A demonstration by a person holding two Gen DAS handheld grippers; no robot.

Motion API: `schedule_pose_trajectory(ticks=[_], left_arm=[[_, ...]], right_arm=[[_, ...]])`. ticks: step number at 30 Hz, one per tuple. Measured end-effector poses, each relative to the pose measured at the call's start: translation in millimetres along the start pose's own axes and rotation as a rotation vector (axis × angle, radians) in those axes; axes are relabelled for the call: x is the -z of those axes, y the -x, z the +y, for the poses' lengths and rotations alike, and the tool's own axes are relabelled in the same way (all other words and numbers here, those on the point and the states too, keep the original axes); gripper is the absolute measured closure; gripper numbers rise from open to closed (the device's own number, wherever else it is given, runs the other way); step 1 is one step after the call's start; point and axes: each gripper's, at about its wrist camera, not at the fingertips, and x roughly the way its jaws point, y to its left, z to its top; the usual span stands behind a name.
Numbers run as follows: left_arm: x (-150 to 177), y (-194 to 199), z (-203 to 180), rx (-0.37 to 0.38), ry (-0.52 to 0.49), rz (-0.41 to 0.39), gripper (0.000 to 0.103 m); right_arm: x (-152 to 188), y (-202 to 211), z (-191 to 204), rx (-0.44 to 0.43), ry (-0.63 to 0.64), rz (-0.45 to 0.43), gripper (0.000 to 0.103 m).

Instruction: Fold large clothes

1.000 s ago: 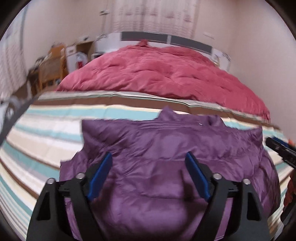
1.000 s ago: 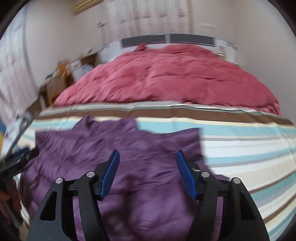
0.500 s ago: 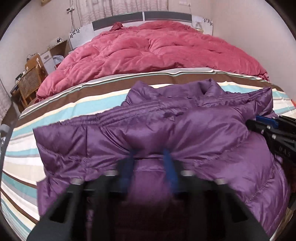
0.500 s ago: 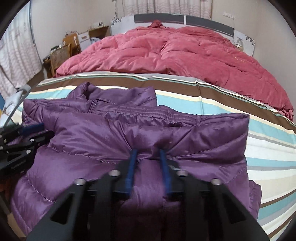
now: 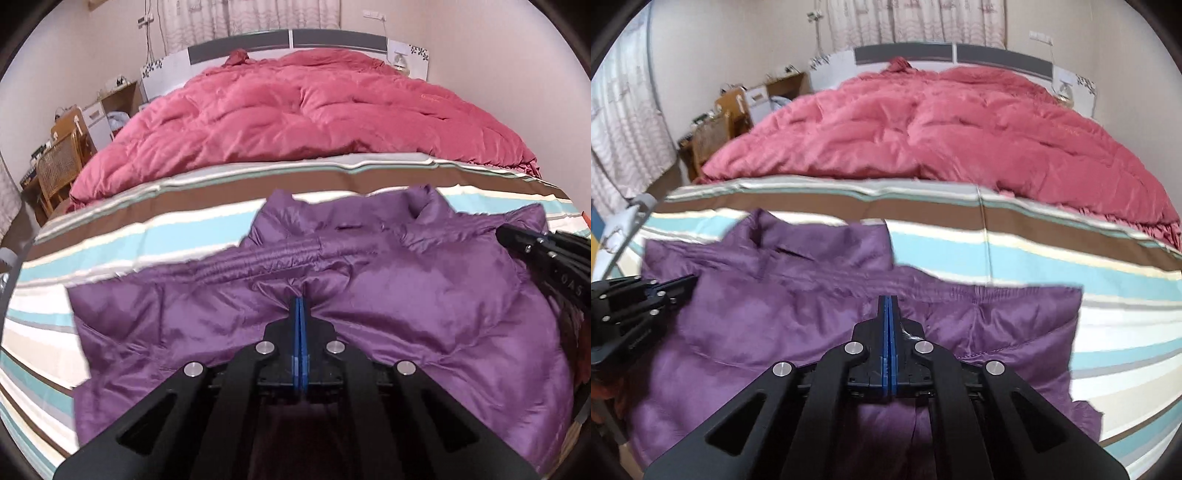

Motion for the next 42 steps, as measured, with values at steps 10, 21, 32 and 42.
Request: schedule_pose_trajectory(ticks=[10,21,32,42], left_arm=[[4,-34,9,0.069,0.087,-0.007,0.102],[3,-11,10,0.045,0.074,-0.013,0.065],[6,6,57,-0.16,0.124,-0.055,0.01],[21,-41,76,-0.128,0.242,0.004,0.003]], right_arm=[[7,-43,-7,0.074,-0.04,0.028,0.103],[4,-24,-6,0.071,-0.025,-0.019,0.103],[22,8,-43,0.17,-0.119,-0.008,0.102],[25,-26,-51,0.242,-0.132,0.005,0.103]])
